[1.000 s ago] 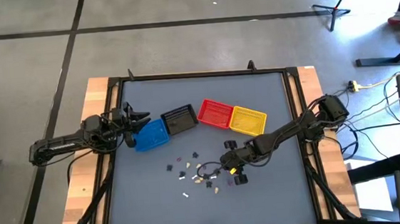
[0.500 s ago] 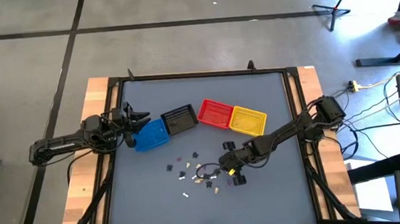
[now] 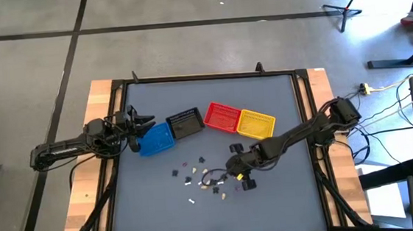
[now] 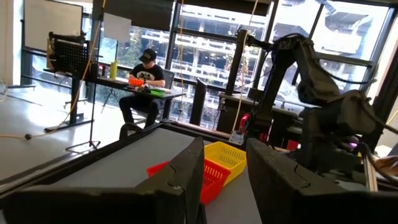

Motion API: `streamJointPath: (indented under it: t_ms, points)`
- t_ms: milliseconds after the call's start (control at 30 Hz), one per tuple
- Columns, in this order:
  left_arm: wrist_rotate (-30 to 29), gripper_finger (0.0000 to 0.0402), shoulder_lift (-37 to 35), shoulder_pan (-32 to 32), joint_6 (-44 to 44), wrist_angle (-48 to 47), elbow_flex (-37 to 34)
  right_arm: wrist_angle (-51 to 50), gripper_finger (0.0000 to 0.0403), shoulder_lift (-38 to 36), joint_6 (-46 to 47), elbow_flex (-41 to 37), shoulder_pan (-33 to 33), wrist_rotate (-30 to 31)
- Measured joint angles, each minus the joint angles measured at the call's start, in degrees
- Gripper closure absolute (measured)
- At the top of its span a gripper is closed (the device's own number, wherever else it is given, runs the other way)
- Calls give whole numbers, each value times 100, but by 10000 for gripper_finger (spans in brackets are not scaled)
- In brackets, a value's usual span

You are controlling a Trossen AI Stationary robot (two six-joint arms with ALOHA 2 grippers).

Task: Sort Halloween decoration
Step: Put the purple witch hat toy into the yellow bin

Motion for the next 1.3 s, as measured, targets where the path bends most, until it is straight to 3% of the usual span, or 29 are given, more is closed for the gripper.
streamJointPath:
  t_ms: [333, 533, 833, 1067, 1300]
  points:
    - [10, 288, 0, 0, 0, -5, 0, -2865, 398, -30, -705, 1702, -9, 963]
    - [22, 288, 0, 0, 0, -3, 0, -4171, 399, -169, -823, 2106, -247, 1127]
    - [24, 288, 2, -2, 2, -17, -2, -4129, 399, -1343, -807, 982, -898, 1170]
    - [3, 288, 1, 0, 2, -12, -2, -3209, 399, -2249, -818, -445, -1644, 1185]
    - [2, 288, 0, -2, 2, -6, -2, -2120, 392, -2379, -807, -1330, -2378, 1209]
